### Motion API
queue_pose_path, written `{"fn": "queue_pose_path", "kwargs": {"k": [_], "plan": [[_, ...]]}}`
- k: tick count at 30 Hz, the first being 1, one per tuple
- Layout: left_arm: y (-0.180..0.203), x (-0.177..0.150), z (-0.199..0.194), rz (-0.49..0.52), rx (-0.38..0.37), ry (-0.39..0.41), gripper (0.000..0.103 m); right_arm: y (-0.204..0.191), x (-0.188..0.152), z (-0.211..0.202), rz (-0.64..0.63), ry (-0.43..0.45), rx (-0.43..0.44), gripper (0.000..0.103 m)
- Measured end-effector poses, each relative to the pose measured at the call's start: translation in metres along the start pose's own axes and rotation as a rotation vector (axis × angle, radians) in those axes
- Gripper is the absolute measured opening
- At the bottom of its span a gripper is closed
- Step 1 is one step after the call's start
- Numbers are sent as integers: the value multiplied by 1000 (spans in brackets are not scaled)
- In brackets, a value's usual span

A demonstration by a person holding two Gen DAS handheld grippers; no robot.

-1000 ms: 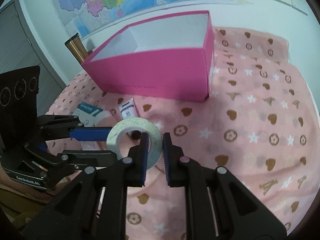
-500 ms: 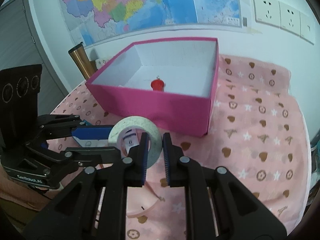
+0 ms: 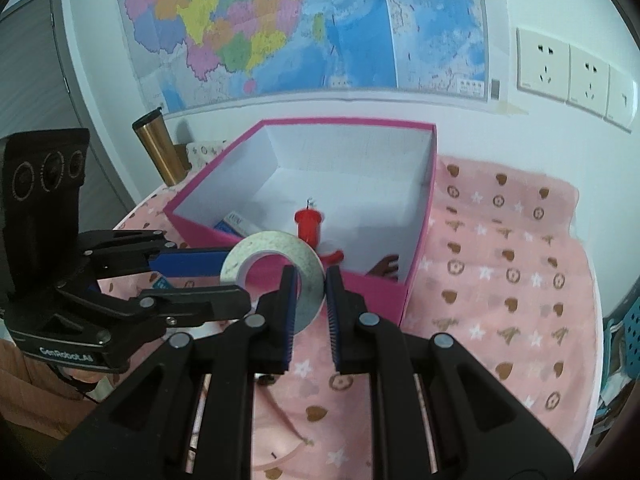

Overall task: Organize rigid objects
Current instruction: 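Carry the white tape roll into the pink box and open the right tool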

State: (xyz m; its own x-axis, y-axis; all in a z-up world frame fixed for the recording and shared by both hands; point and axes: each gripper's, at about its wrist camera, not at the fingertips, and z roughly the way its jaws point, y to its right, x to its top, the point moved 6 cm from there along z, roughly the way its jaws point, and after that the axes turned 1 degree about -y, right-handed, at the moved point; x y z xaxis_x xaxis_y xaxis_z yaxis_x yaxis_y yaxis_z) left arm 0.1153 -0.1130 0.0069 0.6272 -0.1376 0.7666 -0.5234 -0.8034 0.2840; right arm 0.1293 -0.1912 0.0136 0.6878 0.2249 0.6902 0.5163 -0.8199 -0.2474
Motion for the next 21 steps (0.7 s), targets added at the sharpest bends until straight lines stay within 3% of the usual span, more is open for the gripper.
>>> {"fn": "queue_pose_path", "kwargs": {"k": [11,21], "plan": [[-17,30,12,3,33,14,35,5,29,14,-41,4,-44,16],[-28,36,32,-9,43,-22,35,20,39,30,-23,-20,-69,16]]}}
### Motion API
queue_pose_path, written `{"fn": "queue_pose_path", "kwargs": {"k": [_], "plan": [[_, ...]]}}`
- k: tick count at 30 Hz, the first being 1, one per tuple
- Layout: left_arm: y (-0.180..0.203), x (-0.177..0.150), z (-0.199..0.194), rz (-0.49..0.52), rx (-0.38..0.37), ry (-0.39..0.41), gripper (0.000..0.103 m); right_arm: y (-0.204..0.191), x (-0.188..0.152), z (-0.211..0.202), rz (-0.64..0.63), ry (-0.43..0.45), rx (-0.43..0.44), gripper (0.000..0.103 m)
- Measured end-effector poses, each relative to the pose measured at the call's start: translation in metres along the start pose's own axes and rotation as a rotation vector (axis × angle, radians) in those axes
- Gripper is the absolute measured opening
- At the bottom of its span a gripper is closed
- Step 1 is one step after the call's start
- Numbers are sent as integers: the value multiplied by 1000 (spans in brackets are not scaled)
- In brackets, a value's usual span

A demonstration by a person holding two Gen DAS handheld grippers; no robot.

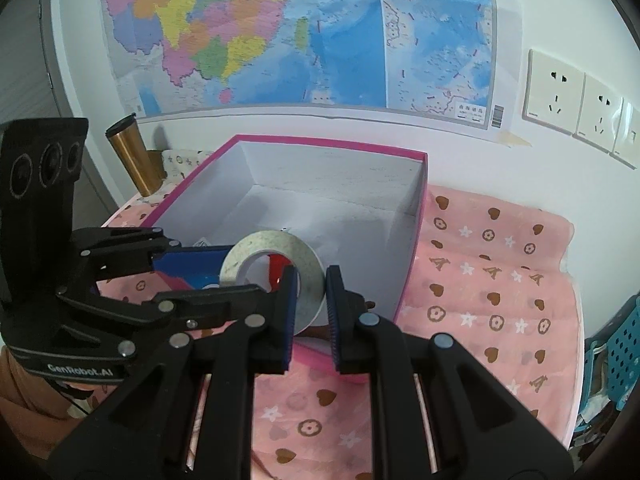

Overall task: Organize rigid objects
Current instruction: 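Carry the white tape roll into the pink box and open the right tool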

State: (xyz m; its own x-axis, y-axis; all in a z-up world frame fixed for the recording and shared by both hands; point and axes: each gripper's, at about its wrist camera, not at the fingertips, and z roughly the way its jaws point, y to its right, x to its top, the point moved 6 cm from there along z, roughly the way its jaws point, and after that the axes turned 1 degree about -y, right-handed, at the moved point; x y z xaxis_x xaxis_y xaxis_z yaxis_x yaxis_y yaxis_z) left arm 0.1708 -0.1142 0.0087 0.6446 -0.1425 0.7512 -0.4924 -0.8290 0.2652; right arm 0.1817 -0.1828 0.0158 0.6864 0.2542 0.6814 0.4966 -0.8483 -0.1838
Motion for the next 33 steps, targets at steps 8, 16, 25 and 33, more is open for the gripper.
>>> {"fn": "queue_pose_path", "kwargs": {"k": [8,16,25,33], "plan": [[-10,-1,16,-19,13,-40,35,16,0,20,29,-53,-20,16],[-18,-7,33,-44,3,-86,35,23,-8,43,40,-137,-55,16],[-23,-11,28,-51,19,-82,35,30,-8,44,69,-139,-94,25],[-24,-18,0,-19,63,-10,36,26,-18,22,108,-77,-26,30]]}}
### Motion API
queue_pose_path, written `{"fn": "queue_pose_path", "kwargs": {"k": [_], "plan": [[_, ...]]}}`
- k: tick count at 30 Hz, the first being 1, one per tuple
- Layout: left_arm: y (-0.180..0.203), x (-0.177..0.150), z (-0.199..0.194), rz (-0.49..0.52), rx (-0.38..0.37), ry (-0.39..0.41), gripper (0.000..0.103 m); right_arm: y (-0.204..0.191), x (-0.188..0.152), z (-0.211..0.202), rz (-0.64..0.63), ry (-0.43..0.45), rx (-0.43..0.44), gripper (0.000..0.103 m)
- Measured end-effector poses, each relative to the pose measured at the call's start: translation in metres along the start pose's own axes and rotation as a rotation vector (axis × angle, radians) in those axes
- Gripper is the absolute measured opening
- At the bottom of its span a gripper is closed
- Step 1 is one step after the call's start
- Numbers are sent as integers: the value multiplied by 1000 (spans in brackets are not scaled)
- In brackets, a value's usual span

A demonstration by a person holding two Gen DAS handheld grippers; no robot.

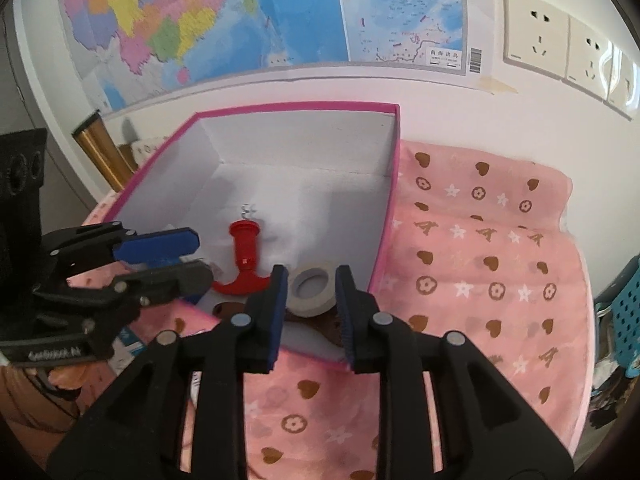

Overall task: Organize rigid objects
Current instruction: 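Carry the white tape roll into the pink box and open the right tool, then move the right tool down to the white hand-cream tube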

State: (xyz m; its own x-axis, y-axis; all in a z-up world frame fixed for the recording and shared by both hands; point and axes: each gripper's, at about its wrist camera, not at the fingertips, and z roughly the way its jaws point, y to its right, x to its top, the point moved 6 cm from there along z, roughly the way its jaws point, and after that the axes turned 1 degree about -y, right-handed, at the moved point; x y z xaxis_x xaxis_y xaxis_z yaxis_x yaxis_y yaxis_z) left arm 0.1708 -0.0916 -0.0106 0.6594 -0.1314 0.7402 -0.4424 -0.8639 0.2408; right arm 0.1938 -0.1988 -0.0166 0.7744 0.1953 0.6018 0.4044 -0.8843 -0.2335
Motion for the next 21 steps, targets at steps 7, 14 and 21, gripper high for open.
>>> {"fn": "queue_pose_path", "kwargs": {"k": [7,14,21], "plan": [[-5,-11,-34,16,27,63,39,-9,-20,-27,36,47,78,33],[-5,-31,-57,47,47,76,44,-30,-52,-30,32,16,163,34],[-13,-61,-48,11,58,16,44,-47,-87,-8,20,-69,212,34]]}}
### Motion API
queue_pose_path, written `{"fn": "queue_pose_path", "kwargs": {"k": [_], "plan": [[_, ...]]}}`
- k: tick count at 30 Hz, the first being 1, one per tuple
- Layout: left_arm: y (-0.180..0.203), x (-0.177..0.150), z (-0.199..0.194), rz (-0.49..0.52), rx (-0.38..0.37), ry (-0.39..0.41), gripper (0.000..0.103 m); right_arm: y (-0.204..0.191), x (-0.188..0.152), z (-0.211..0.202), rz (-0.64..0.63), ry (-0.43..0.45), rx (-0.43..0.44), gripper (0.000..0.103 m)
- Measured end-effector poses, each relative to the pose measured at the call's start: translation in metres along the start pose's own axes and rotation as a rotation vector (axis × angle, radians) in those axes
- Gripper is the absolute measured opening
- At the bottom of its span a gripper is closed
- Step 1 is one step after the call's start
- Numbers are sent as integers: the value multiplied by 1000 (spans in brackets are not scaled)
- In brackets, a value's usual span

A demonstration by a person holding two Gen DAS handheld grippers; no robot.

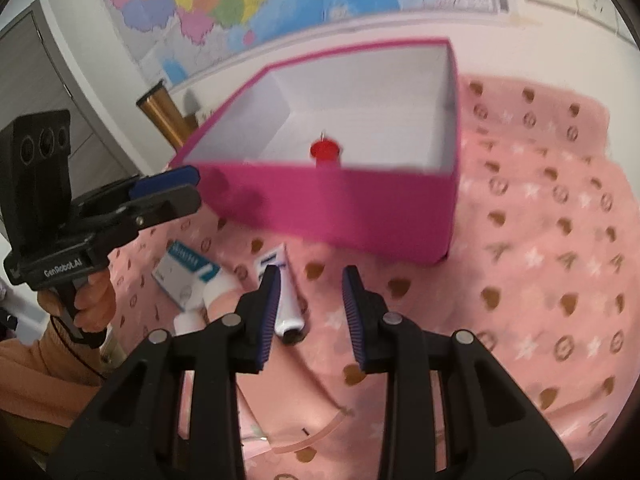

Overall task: Organize rigid objects
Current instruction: 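Move the right tool down to the white hand-cream tube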

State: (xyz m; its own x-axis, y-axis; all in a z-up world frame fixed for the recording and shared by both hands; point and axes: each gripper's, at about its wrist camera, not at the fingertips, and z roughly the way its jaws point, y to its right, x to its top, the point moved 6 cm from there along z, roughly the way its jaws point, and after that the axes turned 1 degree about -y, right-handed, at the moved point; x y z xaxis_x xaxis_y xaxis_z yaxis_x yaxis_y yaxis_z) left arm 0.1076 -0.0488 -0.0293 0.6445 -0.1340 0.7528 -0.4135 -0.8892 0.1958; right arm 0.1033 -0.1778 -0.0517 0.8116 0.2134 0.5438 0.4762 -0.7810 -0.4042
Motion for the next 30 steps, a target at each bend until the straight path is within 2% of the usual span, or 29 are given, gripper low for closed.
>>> {"fn": "queue_pose_path", "kwargs": {"k": [4,13,30], "plan": [[-5,-21,12,-25,8,-56,44,-5,-20,20,-11,-71,2,34],[-11,-45,28,-57,19,-128,44,-10,-42,49,-7,-139,38,34],[-15,-55,43,-83,14,-179,44,0,-44,52,76,-98,140,34]]}}
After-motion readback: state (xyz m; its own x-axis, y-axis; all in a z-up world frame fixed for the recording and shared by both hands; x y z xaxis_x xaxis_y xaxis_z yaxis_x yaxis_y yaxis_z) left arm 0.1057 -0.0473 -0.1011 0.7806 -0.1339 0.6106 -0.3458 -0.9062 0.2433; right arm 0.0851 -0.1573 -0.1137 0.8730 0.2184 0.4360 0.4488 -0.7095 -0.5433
